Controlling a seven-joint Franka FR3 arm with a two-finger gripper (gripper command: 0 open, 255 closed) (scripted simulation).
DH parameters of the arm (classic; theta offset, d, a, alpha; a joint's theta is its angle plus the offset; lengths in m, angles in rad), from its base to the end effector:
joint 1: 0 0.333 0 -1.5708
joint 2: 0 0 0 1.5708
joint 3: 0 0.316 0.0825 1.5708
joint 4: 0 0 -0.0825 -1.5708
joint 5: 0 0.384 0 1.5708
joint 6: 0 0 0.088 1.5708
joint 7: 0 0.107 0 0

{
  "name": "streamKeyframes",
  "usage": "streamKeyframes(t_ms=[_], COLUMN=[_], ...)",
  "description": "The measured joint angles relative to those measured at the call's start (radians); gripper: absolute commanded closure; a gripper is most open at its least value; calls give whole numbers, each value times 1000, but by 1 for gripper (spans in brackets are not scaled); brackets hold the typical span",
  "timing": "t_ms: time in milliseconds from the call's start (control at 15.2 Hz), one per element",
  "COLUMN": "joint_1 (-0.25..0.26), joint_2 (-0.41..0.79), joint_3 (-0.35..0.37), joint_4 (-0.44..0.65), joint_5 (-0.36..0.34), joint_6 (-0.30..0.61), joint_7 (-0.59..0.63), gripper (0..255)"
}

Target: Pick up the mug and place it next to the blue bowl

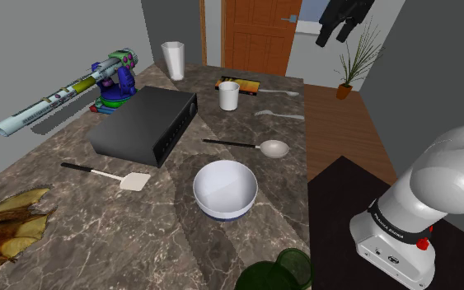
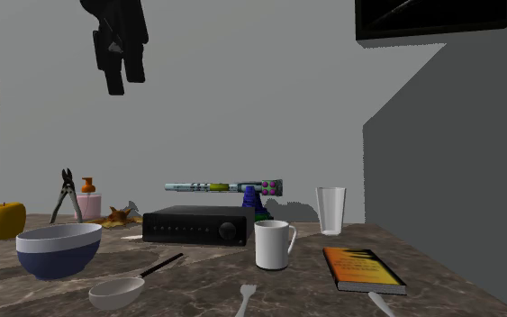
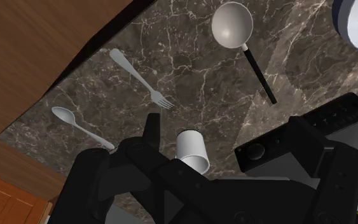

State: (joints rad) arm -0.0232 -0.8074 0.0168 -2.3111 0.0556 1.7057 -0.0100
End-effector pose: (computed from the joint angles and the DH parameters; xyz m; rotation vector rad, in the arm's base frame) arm 0.3141 0.0052 0.6320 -3.0844 0.0035 -0.3132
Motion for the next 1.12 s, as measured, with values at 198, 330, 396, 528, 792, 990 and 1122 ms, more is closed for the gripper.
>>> streamKeyframes(t_ms=[198,330,396,528,792,990,1122], joint_1=[1,3,4,5,6,7,8], joint_2=[39,109,142,219,365,487,575], joint_3=[6,16,23,33,54,71,81], joint_4=[7,19,31,53,104,171,226], joint_5=[-1,-3,-3,-8,-20,-34,-46], joint_6=[25,70,86,128,198,234,254], joint_7=[1,4,8,11,21,34,44], gripper=[0,0,0,0,0,0,0])
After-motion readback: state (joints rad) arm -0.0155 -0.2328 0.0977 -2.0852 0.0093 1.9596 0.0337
